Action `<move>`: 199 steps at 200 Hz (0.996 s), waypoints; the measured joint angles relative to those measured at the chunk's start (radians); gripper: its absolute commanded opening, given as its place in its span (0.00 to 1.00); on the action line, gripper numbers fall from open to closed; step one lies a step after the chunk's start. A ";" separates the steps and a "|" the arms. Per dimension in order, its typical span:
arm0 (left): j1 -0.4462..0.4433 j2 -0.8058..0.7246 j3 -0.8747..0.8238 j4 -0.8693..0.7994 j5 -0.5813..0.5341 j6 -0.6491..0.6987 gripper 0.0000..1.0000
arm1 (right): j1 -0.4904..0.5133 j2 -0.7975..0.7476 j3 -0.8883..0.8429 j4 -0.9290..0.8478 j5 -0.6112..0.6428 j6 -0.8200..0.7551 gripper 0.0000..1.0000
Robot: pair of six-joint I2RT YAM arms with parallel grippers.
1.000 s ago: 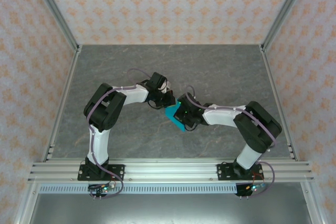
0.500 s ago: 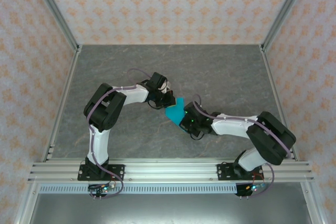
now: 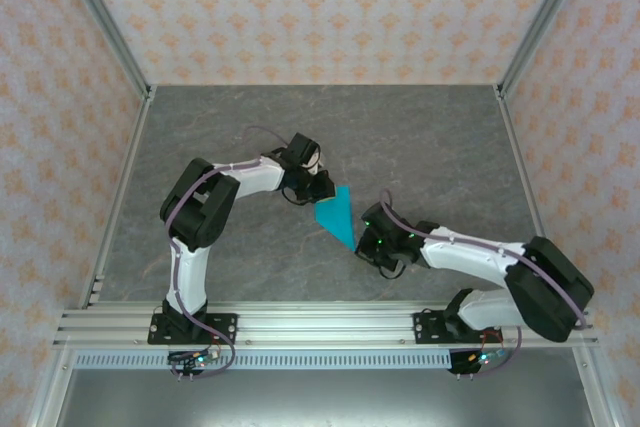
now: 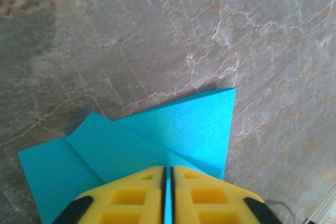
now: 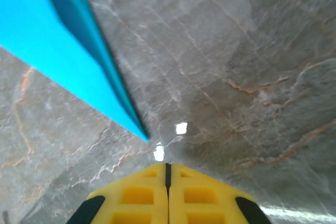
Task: Fold a paper plane with a square sheet of paper (fold left side to right side)
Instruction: Fourth fold the wing at the center of the table, then turn over the paper at the center of the table.
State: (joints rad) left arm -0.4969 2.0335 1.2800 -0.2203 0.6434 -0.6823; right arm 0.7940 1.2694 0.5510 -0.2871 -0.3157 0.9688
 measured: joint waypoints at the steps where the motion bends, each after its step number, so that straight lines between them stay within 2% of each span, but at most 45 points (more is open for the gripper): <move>1: 0.000 0.000 0.000 0.000 0.000 -0.001 0.20 | -0.001 -0.002 0.001 -0.002 0.001 -0.004 0.19; 42: 0.048 -0.134 -0.005 -0.025 -0.002 -0.002 0.35 | -0.083 -0.076 0.059 -0.039 0.031 -0.198 0.41; 64: 0.084 -0.260 -0.063 -0.007 -0.023 -0.003 0.36 | -0.155 -0.088 0.058 -0.025 0.034 -0.293 0.57; 84: 0.095 -0.299 -0.134 0.039 -0.023 -0.026 0.36 | -0.210 -0.095 0.050 0.055 0.021 -0.359 0.65; 107: 0.084 -0.249 -0.203 0.086 -0.012 -0.060 0.36 | -0.243 -0.095 0.042 0.136 0.002 -0.414 0.70; 141: 0.061 -0.146 -0.215 0.134 0.010 -0.097 0.36 | -0.270 -0.095 0.032 0.208 -0.027 -0.452 0.70; 199: 0.032 -0.058 -0.159 0.208 0.041 -0.140 0.36 | -0.274 -0.153 0.008 0.206 -0.051 -0.462 0.72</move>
State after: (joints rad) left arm -0.4644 1.9755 1.1213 -0.0128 0.6846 -0.8223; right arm 0.5201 1.1160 0.5591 -0.0811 -0.3672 0.5064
